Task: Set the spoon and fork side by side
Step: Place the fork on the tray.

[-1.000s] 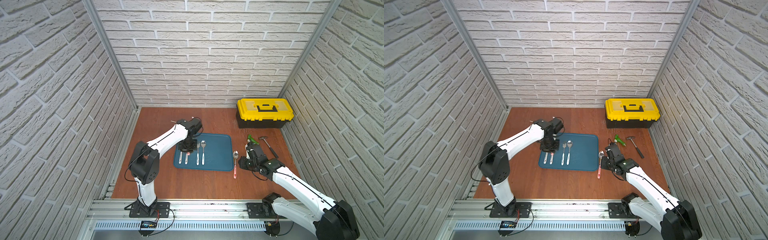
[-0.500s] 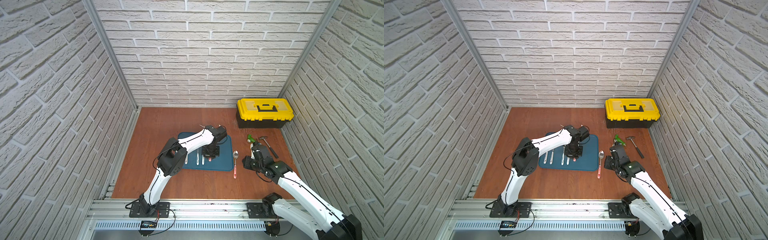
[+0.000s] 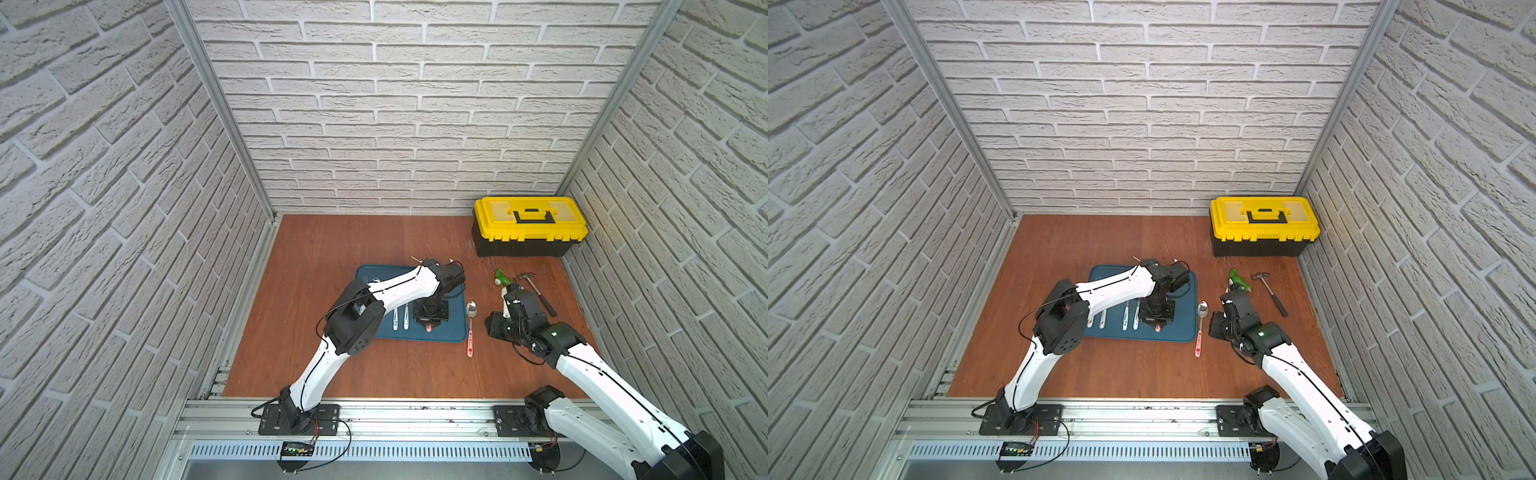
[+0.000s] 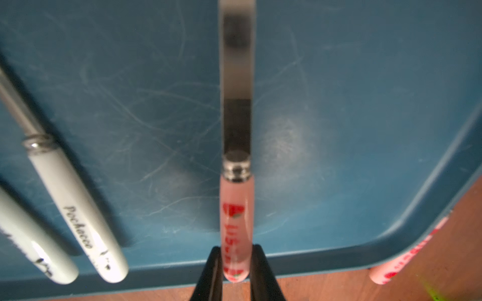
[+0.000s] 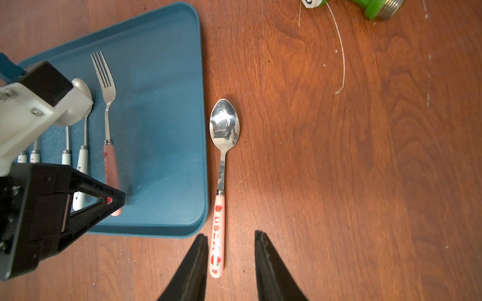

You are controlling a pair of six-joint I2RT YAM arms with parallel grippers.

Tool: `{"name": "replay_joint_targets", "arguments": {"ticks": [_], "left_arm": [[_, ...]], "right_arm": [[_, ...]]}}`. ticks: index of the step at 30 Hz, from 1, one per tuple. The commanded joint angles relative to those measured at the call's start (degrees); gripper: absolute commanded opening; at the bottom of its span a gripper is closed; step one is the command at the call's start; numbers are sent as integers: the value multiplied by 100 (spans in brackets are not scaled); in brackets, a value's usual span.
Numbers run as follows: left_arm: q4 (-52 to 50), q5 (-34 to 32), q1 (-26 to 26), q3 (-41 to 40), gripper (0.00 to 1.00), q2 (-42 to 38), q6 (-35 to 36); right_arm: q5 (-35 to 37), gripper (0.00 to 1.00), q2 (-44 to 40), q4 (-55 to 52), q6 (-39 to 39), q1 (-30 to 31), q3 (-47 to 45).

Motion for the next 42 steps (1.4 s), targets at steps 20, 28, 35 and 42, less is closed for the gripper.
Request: {"name": "replay_joint_targets", "arguments": {"ticks": [20,28,35,42], "left_arm": [[-246,-46,219,260,16,443,-207],[-273,-22,208,236,24,500,-231],[-272,-6,208,252,29,503,-271],[-492,-261,131,570,38,357,-229]], "right_arm": [[-115,35,-285,66,-152,-106,-150],[-150,35,-365,74,-165,-141,-207],[-172,35,-429,88,-166,-178,-265],[-177,36,-282,95,-119,-187,-265]]}}
